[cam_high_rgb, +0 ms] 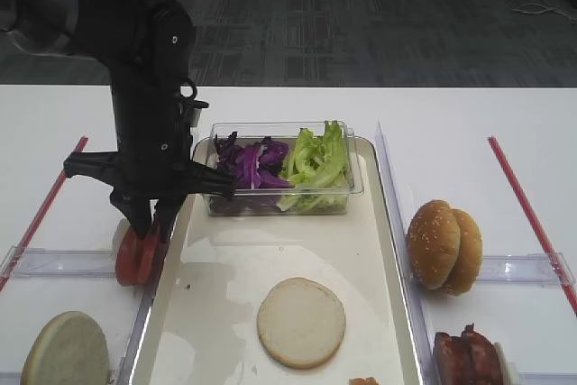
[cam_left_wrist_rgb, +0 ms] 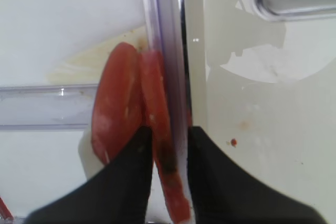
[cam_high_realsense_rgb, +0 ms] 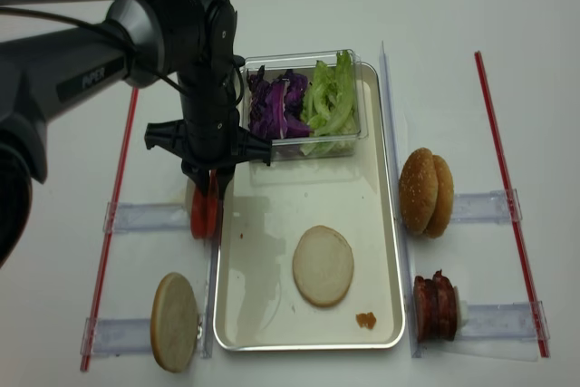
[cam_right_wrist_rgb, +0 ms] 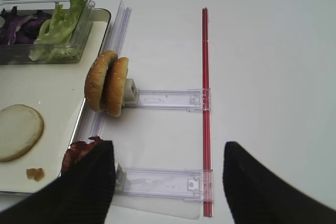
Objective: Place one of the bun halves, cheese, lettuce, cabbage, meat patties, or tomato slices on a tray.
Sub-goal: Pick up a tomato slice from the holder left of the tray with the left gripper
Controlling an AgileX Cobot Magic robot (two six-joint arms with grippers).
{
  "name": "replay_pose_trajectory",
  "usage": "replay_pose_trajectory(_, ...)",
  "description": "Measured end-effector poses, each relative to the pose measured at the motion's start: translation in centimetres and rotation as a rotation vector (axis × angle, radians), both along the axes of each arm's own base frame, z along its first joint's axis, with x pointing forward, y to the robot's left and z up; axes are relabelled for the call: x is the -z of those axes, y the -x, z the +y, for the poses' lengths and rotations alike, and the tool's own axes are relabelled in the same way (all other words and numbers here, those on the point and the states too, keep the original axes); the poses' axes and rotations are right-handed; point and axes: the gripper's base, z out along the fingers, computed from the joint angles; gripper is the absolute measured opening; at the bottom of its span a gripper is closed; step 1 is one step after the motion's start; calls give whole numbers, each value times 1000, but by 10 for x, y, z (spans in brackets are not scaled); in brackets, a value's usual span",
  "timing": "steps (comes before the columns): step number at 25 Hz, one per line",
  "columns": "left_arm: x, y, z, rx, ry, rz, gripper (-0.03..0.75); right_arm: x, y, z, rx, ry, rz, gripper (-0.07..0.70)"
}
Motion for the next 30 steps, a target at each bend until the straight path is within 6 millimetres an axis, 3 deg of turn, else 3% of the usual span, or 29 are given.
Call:
replay_pose_trajectory(11, 0, 0, 0, -3, -4, 4, 97, 0, 0, 0, 0, 0, 0, 454)
replay_pose_trajectory(30, -2, 0, 0, -5, -7, 6, 87, 0, 0, 0, 0, 0, 0, 454)
